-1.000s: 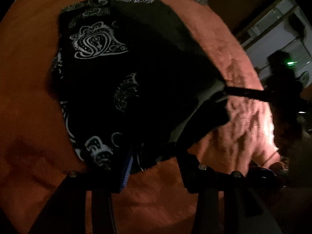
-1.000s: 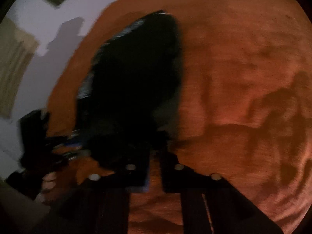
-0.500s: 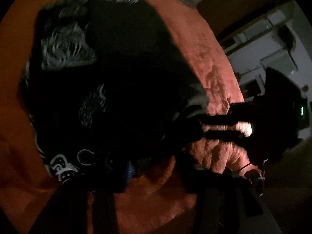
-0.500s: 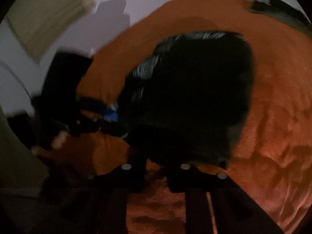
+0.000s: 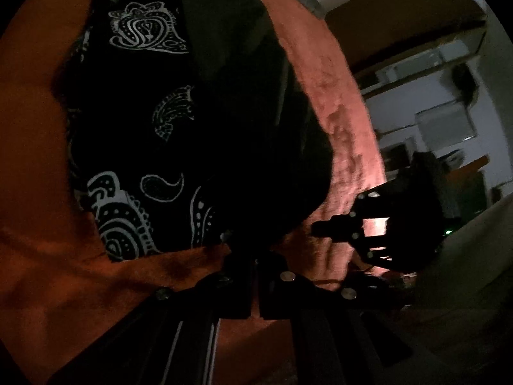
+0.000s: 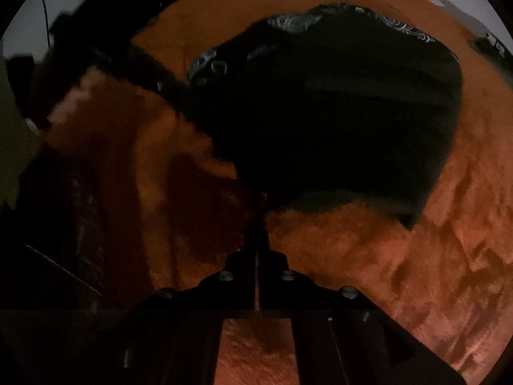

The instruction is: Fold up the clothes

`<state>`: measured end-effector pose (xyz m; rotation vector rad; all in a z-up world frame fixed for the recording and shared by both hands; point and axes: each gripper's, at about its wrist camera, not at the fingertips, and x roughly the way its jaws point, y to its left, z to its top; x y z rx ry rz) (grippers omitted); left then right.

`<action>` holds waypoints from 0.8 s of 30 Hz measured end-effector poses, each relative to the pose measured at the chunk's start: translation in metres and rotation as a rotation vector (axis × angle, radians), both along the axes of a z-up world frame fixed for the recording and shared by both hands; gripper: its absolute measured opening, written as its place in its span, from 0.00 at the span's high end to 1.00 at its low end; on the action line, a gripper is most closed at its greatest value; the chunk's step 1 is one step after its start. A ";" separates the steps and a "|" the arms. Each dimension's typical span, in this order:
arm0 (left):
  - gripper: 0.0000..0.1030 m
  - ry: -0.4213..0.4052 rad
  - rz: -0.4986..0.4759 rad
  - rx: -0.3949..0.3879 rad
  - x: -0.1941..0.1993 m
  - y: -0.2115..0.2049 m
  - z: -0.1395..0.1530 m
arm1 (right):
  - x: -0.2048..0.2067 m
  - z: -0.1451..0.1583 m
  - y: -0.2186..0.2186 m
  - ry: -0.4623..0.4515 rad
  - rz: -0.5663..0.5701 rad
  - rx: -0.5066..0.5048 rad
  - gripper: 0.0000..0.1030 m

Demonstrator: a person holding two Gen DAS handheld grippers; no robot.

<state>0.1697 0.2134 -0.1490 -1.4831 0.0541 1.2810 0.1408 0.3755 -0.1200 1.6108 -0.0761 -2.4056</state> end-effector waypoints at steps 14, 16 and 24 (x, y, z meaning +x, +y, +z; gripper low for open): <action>0.89 0.352 0.094 0.089 -0.020 0.012 0.064 | -0.028 0.012 0.052 0.058 -0.274 -0.022 0.70; 0.84 0.406 0.067 0.084 -0.014 0.034 0.061 | -0.030 -0.005 0.049 -0.025 -0.280 0.023 0.73; 0.81 0.422 0.092 -0.067 -0.018 0.054 0.011 | -0.017 0.024 0.063 0.039 -0.334 -0.075 0.73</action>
